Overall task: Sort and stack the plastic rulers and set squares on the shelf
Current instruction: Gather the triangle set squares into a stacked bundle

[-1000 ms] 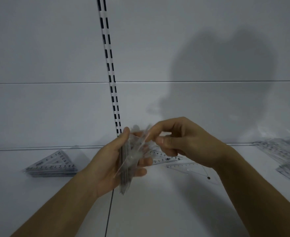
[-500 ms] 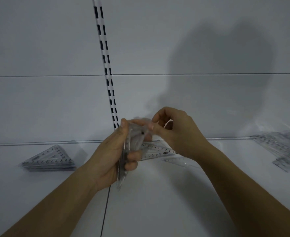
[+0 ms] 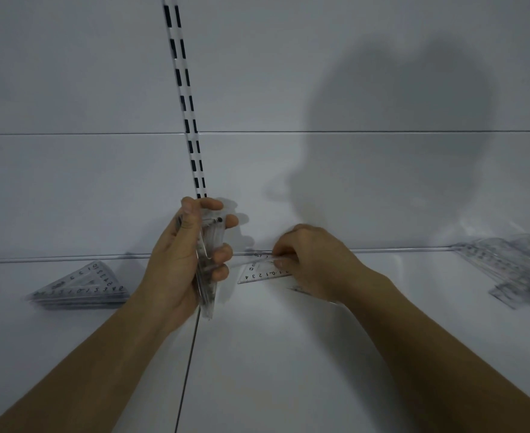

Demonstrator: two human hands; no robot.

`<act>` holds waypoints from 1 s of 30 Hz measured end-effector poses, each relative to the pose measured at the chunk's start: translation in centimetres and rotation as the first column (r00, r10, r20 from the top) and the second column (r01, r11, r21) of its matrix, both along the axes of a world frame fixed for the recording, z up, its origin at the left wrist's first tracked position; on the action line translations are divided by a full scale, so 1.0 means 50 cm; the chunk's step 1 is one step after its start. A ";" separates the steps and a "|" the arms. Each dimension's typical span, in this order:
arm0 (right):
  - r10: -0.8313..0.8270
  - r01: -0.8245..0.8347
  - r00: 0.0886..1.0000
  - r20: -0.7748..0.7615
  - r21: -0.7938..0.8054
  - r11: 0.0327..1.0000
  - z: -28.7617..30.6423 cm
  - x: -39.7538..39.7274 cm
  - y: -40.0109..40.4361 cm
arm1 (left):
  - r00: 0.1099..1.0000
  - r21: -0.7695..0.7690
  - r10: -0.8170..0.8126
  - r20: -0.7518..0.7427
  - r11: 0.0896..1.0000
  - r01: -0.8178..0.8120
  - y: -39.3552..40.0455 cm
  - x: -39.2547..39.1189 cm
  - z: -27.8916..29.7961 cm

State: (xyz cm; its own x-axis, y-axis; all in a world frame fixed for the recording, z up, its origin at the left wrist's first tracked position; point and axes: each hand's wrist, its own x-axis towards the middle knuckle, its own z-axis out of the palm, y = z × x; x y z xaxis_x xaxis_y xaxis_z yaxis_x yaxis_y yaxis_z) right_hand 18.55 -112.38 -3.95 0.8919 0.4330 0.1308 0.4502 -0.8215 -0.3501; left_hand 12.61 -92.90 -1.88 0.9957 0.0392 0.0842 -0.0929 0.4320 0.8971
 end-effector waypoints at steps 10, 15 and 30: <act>-0.084 0.087 0.996 -0.038 0.691 0.718 0.062 -0.001 -0.027 | 0.999 -0.057 0.048 -0.020 0.997 -0.049 0.011 0.006 0.005; 0.007 0.078 0.996 -0.087 0.920 0.384 0.101 -0.013 -0.036 | 0.992 -0.020 0.024 -0.123 0.999 -0.027 0.012 0.004 0.007; 0.358 -0.183 0.934 -0.024 0.826 0.532 0.079 -0.032 -0.006 | 0.897 0.041 -0.178 -0.405 0.976 0.212 0.008 0.020 -0.003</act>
